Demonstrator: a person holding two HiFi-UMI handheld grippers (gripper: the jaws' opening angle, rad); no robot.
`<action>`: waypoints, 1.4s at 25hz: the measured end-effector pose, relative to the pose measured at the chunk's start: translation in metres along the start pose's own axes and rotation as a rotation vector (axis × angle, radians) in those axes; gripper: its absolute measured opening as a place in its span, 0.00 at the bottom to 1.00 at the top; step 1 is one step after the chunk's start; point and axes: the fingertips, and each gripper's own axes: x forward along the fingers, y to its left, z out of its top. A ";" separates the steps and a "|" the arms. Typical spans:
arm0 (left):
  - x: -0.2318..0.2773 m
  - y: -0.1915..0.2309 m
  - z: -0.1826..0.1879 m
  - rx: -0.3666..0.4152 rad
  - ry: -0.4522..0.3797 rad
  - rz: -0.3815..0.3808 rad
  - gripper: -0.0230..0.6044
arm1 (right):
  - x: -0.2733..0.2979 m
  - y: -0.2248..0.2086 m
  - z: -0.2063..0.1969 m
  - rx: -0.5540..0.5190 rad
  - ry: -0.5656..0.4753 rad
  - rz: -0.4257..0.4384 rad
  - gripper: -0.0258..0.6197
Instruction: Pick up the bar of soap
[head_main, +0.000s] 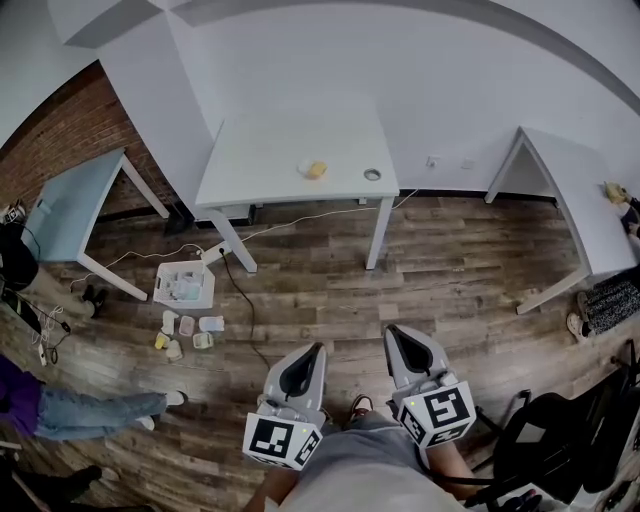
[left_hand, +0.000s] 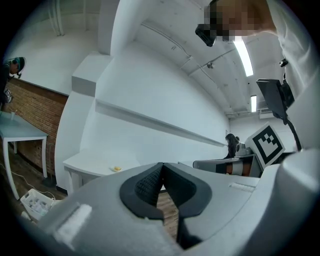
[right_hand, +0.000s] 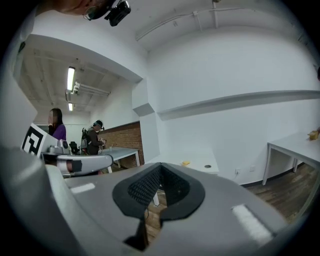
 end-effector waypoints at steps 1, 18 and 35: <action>0.001 -0.002 -0.001 0.002 0.001 0.001 0.04 | -0.001 -0.002 0.000 0.007 -0.006 0.005 0.04; 0.036 -0.045 -0.015 0.024 0.023 -0.007 0.04 | -0.016 -0.045 -0.014 0.012 -0.005 0.049 0.04; 0.072 -0.041 -0.013 0.028 -0.003 -0.020 0.04 | 0.006 -0.071 -0.014 0.005 -0.015 0.054 0.04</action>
